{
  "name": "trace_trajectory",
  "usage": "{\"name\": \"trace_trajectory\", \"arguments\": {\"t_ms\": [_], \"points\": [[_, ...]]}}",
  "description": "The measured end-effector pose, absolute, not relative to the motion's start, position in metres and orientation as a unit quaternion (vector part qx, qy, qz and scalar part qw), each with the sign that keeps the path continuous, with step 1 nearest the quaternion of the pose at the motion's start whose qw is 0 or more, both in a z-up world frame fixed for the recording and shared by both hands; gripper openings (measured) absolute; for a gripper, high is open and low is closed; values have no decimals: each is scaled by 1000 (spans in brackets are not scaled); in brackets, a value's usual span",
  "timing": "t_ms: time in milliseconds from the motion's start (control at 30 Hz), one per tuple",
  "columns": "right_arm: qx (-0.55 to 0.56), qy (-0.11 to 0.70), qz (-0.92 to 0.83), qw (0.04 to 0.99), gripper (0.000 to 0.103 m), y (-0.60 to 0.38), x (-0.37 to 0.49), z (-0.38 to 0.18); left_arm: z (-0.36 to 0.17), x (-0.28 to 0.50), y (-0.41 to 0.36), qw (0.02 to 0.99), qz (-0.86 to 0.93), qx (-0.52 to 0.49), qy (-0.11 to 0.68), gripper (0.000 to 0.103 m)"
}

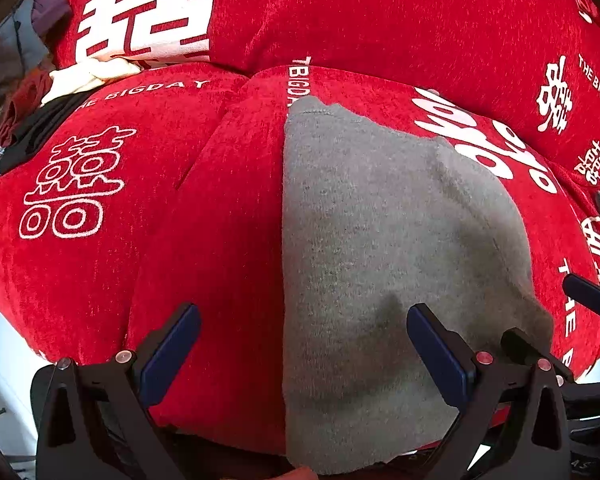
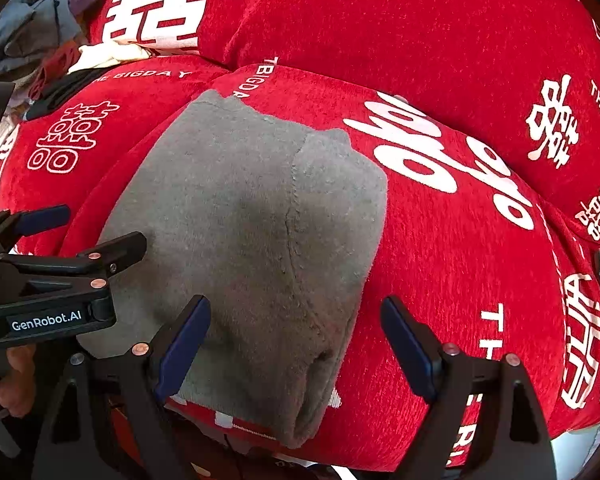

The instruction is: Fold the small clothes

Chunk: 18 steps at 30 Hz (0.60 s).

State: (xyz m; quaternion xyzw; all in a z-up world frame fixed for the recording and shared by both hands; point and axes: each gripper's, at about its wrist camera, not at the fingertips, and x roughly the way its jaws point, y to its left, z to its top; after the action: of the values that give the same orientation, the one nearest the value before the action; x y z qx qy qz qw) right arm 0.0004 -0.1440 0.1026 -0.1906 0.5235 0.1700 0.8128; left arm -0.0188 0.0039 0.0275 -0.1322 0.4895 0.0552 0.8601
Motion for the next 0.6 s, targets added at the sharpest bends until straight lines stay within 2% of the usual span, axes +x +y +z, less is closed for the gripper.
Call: {"name": "trace_trajectory", "arguments": {"t_ms": [600], "points": [[-199,522,172,811,89,-138,-2,102,27,-21,7,860,59,-140,488,103]]}}
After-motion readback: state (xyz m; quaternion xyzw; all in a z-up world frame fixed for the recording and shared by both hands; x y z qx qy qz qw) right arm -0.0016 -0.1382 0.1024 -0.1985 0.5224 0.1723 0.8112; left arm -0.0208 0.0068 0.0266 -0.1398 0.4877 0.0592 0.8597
